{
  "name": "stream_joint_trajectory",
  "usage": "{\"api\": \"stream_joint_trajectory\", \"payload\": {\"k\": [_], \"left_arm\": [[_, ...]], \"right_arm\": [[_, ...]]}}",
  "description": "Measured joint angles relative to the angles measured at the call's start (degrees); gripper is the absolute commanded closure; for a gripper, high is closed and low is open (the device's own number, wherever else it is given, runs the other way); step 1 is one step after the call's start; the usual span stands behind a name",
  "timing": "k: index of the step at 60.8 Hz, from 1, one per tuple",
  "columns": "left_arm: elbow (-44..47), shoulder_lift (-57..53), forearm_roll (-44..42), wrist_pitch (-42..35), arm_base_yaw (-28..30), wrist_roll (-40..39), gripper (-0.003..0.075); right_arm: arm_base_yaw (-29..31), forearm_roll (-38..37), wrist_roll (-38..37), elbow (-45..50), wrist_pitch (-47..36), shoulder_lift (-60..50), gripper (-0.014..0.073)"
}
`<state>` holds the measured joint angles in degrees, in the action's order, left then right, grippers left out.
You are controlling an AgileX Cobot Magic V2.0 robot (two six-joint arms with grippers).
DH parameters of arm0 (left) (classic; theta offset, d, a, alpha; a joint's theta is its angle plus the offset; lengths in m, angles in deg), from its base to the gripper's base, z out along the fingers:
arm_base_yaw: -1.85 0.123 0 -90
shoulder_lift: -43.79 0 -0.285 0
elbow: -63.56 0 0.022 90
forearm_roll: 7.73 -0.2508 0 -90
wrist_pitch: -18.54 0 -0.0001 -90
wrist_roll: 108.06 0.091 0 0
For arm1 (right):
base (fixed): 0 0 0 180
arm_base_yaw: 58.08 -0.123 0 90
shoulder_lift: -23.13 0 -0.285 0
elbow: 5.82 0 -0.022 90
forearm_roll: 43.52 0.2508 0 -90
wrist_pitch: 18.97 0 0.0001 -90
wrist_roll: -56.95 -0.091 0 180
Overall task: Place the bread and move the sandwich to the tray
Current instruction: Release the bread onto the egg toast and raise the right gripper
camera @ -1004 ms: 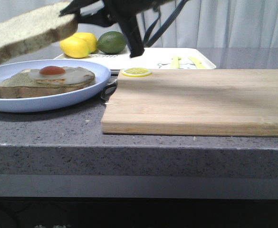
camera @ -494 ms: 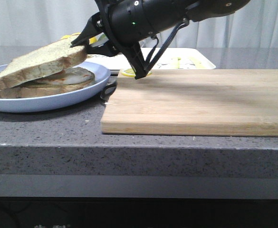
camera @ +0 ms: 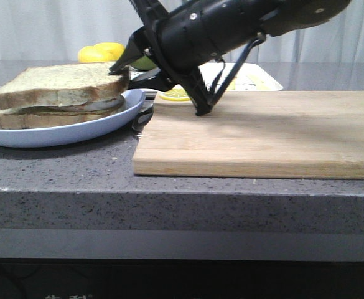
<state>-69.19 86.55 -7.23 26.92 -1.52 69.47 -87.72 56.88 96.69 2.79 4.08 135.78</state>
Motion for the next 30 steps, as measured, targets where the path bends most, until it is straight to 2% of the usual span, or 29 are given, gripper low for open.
{"api": "stream_joint_trajectory", "payload": {"k": [5, 10, 18, 30], "left_arm": [[0.0, 0.0, 0.0, 0.0, 0.0, 0.0, 0.0210], [0.0, 0.0, 0.0, 0.0, 0.0, 0.0, 0.0210], [0.0, 0.0, 0.0, 0.0, 0.0, 0.0, 0.0210], [0.0, 0.0, 0.0, 0.0, 0.0, 0.0, 0.0210]], "right_arm": [[0.7, -2.0, 0.4, 0.5, 1.4, -0.8, 0.0133], [1.4, -3.1, 0.6, 0.5, 4.7, -1.3, 0.0055], [1.4, -3.7, 0.7, 0.6, 7.3, -2.5, 0.0062], [3.4, -6.1, 0.7, 0.8, 7.2, -7.6, 0.0173]]}}
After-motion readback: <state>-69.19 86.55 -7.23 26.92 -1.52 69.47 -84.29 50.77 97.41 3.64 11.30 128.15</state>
